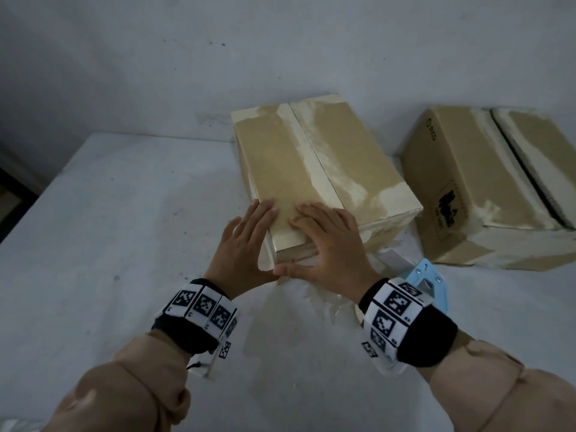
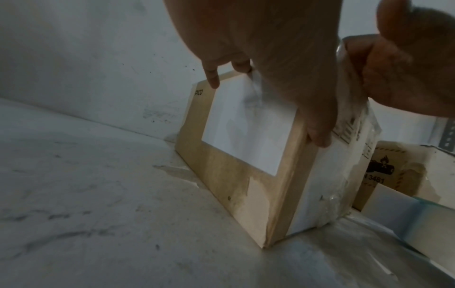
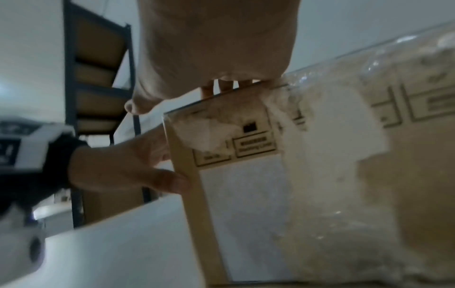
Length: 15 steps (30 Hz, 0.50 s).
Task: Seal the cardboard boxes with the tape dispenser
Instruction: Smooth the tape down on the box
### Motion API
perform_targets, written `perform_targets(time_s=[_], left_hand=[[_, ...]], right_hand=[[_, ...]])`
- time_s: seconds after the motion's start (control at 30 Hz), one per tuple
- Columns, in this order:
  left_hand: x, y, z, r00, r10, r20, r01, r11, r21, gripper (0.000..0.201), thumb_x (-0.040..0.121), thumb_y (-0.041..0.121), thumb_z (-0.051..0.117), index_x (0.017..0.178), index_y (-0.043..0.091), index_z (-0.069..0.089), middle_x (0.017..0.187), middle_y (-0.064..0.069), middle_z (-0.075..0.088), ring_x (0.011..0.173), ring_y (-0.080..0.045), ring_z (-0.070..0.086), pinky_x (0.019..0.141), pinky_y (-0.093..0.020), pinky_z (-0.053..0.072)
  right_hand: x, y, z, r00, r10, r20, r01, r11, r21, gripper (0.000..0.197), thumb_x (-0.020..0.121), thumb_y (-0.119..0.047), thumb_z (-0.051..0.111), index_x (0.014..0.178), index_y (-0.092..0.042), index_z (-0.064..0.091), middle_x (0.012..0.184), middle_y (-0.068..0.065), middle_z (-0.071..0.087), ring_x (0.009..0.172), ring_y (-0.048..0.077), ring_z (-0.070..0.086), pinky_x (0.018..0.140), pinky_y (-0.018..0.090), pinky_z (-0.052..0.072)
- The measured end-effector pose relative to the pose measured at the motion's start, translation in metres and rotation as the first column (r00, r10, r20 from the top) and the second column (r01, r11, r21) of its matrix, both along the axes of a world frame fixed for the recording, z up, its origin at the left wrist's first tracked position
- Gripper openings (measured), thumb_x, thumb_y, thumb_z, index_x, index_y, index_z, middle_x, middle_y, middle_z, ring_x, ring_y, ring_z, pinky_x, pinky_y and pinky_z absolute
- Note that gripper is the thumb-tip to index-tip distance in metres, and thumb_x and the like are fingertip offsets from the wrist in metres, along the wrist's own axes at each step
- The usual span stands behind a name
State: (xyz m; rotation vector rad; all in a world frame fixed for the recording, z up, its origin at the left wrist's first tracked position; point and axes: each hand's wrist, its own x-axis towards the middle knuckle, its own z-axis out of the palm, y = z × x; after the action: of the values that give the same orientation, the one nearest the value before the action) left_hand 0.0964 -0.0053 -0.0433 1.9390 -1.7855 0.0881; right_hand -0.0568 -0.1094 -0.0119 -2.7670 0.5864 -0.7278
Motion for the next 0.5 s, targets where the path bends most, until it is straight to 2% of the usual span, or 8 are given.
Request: perform_targets(time_s=[0.13, 0.2, 0.27, 0.37, 0.43, 0.5], left_hand=[[-0.001, 0.000, 0.000, 1.000, 0.007, 0.000, -0.007, 1.000, 0.018, 0.091, 0.067, 0.059, 0.055, 0.138, 0.009, 0.025, 0.147, -0.011, 0.032, 0.135, -0.026, 0.026, 0.097, -0.052, 0.044], [0.000, 0.001, 0.002, 1.000, 0.011, 0.012, -0.011, 1.000, 0.027, 0.092, 0.066, 0.059, 0.055, 0.138, 0.010, 0.025, 0.146, -0.014, 0.036, 0.135, -0.025, 0.027, 0.098, -0.051, 0.044], [0.001, 0.001, 0.004, 1.000, 0.000, 0.023, -0.002, 0.999, 0.048, 0.094, 0.065, 0.061, 0.055, 0.138, 0.011, 0.024, 0.146, -0.014, 0.036, 0.136, -0.025, 0.026, 0.099, -0.051, 0.043], [0.002, 0.002, 0.005, 1.000, -0.016, 0.022, 0.014, 0.998, 0.064, 0.100, 0.062, 0.067, 0.056, 0.138, 0.011, 0.024, 0.147, -0.014, 0.034, 0.137, -0.025, 0.026, 0.099, -0.052, 0.044], [0.001, 0.004, 0.007, 1.000, -0.027, 0.004, 0.026, 0.997, 0.068, 0.105, 0.061, 0.073, 0.056, 0.139, 0.010, 0.023, 0.148, -0.012, 0.031, 0.138, -0.026, 0.026, 0.100, -0.053, 0.042], [0.002, 0.005, 0.008, 0.999, -0.050, -0.007, 0.051, 0.994, 0.093, 0.108, 0.063, 0.079, 0.051, 0.141, 0.011, 0.020, 0.151, -0.008, 0.025, 0.140, -0.025, 0.023, 0.102, -0.054, 0.039]], right_hand=[[0.010, 0.005, 0.000, 0.998, -0.064, 0.022, 0.065, 0.998, -0.027, 0.065, 0.066, -0.071, 0.048, 0.098, -0.015, 0.060, 0.113, 0.007, 0.064, 0.111, 0.025, 0.050, 0.093, 0.040, 0.027], [0.010, -0.001, -0.004, 0.999, -0.030, 0.025, 0.032, 0.997, -0.074, 0.060, 0.066, -0.067, 0.051, 0.100, -0.017, 0.055, 0.112, 0.008, 0.065, 0.109, 0.026, 0.051, 0.090, 0.039, 0.029], [0.004, -0.008, -0.009, 1.000, 0.010, -0.002, -0.011, 0.991, -0.135, 0.058, 0.067, -0.057, 0.062, 0.107, -0.018, 0.049, 0.117, 0.009, 0.063, 0.112, 0.026, 0.048, 0.091, 0.039, 0.029], [-0.003, -0.012, -0.011, 0.994, 0.060, -0.094, -0.073, 0.986, -0.153, 0.079, 0.054, -0.042, 0.082, 0.118, -0.016, 0.043, 0.128, 0.011, 0.057, 0.120, 0.025, 0.036, 0.096, 0.040, 0.026], [-0.004, -0.012, -0.007, 0.994, 0.076, -0.081, -0.082, 0.994, -0.077, 0.084, 0.052, -0.048, 0.082, 0.119, -0.018, 0.042, 0.130, 0.010, 0.056, 0.122, 0.023, 0.034, 0.098, 0.039, 0.024], [-0.004, -0.009, -0.005, 0.996, 0.062, -0.071, -0.065, 0.997, -0.032, 0.075, 0.059, -0.054, 0.072, 0.118, -0.019, 0.043, 0.130, 0.009, 0.056, 0.123, 0.023, 0.036, 0.098, 0.038, 0.023]])
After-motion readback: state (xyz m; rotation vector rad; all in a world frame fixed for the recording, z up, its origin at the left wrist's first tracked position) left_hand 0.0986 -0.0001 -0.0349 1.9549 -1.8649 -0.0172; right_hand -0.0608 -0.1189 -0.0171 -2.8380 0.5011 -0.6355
